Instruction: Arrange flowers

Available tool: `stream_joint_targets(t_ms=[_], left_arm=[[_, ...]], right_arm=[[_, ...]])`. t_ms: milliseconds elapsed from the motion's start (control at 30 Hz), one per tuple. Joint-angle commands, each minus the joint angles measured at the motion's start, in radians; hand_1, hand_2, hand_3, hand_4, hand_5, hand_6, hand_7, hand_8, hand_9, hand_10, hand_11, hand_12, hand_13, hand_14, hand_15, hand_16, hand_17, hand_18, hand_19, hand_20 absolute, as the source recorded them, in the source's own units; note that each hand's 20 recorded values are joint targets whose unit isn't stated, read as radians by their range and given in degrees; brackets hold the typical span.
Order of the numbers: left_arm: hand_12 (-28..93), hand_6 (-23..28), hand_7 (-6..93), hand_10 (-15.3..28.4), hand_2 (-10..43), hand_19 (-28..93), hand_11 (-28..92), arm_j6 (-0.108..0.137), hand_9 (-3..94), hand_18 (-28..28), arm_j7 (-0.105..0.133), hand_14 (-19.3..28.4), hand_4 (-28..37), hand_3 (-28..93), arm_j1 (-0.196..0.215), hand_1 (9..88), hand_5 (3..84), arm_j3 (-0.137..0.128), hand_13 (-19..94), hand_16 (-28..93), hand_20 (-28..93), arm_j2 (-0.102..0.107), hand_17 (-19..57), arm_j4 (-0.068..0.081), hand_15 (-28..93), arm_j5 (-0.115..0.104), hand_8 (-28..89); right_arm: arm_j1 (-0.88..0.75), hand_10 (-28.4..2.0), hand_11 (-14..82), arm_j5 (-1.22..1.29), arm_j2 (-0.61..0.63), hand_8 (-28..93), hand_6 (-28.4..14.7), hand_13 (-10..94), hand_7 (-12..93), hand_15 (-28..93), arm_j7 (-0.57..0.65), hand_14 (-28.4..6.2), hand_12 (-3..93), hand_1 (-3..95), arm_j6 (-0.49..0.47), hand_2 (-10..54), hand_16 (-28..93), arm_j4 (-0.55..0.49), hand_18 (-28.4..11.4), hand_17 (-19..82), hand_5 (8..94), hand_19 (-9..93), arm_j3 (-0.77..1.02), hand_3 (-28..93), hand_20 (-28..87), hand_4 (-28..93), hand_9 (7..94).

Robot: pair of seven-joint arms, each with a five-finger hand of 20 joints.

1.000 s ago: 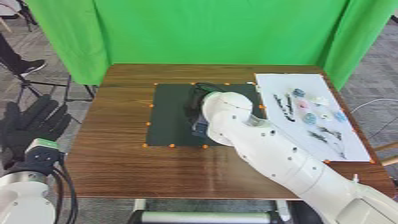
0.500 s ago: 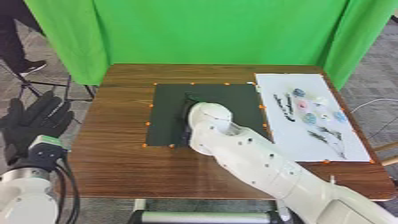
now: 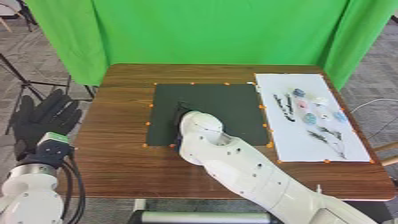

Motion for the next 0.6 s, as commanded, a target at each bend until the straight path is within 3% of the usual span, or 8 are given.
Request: stream_joint_targets(t_ms=[33,233,300,333,400,600], left_arm=[[10,8.0,19.8,15.2,12.1,43,27,0.006,41.7,15.6,-0.021,17.2,-28.3,72,-0.001,25.4,46.7,0.009,31,-10,14,-0.01,-4.0,-0.001,53,0.011,-12],[10,8.0,19.8,15.1,12.1,43,27,0.01,41.7,15.6,-0.027,17.2,-28.3,72,-0.005,25.5,46.7,0.011,31,-10,14,-0.013,-4.0,0.0,53,0.008,-12],[10,8.0,19.9,15.1,12.2,43,27,0.023,41.7,15.6,-0.02,17.2,-28.3,72,0.003,25.5,46.7,0.008,31,-10,14,-0.007,-4.0,-0.007,53,0.001,-12],[10,8.0,19.9,15.2,12.2,43,27,0.014,41.7,15.6,-0.017,17.2,-28.3,72,0.008,25.5,46.7,-0.002,31,-10,14,-0.01,-4.0,-0.004,53,0.002,-12],[10,8.2,20.0,15.2,12.2,43,27,0.03,41.8,15.6,-0.008,17.2,-28.3,72,0.023,25.5,46.8,-0.013,31,-10,14,-0.011,-3.9,-0.011,53,-0.004,-12],[10,8.3,20.1,15.2,12.1,43,27,0.03,41.9,15.6,0.009,17.1,-28.3,72,0.051,25.5,47.0,-0.042,31,-10,14,-0.013,-3.9,-0.021,53,-0.012,-12]], right_arm=[[-0.004,-5.4,27.7,-0.034,-0.018,25,-1.7,88,47,53,0.014,-7.9,59.4,48.5,0.042,-9.5,40,0.025,-23.6,57,75.7,93,-0.006,74,33,-10,89.6],[-0.011,-6.5,30.0,-0.044,-0.017,23,-1.3,86,49,54,0.031,-7.9,58.8,47.4,0.027,-9.5,40,0.023,-23.7,55,73.4,93,-0.002,73,33,-9,88.6],[-0.01,-7.6,30.9,-0.055,-0.015,23,-1.9,84,50,55,0.04,-8.2,58.7,47.0,0.044,-9.5,40,0.024,-24.6,52,72.2,93,-0.006,72,32,-9,86.5],[-0.006,-7.9,31.4,-0.047,-0.013,23,-2.1,84,50,55,0.044,-8.3,58.3,46.6,0.052,-9.5,40,0.023,-24.7,52,72.0,93,-0.009,72,32,-9,86.1],[-0.004,-8.4,32.7,-0.047,-0.015,23,-2.2,83,50,56,0.039,-8.4,57.1,46.0,0.038,-9.5,39,0.023,-24.9,52,71.8,93,-0.005,71,32,-10,85.6],[0.008,-11.4,39.8,-0.011,0.0,23,-2.7,83,50,56,0.038,-8.8,48.0,42.2,0.013,-9.5,38,-0.01,-25.2,51,71.3,93,-0.004,69,32,-15,83.8]])
